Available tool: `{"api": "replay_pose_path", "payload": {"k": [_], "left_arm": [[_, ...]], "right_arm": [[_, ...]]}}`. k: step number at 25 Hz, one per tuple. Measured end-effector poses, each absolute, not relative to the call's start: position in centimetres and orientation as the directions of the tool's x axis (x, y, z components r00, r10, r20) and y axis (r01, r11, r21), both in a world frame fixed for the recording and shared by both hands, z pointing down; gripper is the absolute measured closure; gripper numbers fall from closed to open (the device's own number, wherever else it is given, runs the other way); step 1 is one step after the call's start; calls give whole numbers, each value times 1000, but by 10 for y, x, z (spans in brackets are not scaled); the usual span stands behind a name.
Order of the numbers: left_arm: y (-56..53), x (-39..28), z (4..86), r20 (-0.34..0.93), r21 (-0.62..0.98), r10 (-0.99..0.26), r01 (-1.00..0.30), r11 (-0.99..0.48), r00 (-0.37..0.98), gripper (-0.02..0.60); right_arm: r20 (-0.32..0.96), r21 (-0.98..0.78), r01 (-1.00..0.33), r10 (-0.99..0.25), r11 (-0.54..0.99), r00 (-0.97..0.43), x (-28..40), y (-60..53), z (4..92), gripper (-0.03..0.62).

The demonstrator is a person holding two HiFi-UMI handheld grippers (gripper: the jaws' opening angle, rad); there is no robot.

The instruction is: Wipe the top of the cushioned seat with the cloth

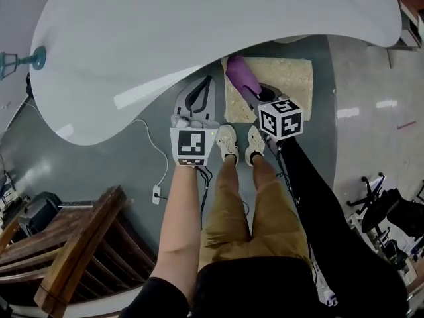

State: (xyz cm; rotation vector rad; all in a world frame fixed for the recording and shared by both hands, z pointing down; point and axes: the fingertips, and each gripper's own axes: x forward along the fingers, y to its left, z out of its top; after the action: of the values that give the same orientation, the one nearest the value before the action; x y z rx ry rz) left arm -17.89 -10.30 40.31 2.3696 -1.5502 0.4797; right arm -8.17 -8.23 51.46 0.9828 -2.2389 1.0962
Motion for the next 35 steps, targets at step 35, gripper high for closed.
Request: {"api": "replay_pose_path", "payload": {"k": [35], "left_arm": [[-134,-86,454,456,72,-774,-885,-460,440,578]], "right_arm": [[794,-441,-895,-433,73,-426,54,-135,630,514]]}}
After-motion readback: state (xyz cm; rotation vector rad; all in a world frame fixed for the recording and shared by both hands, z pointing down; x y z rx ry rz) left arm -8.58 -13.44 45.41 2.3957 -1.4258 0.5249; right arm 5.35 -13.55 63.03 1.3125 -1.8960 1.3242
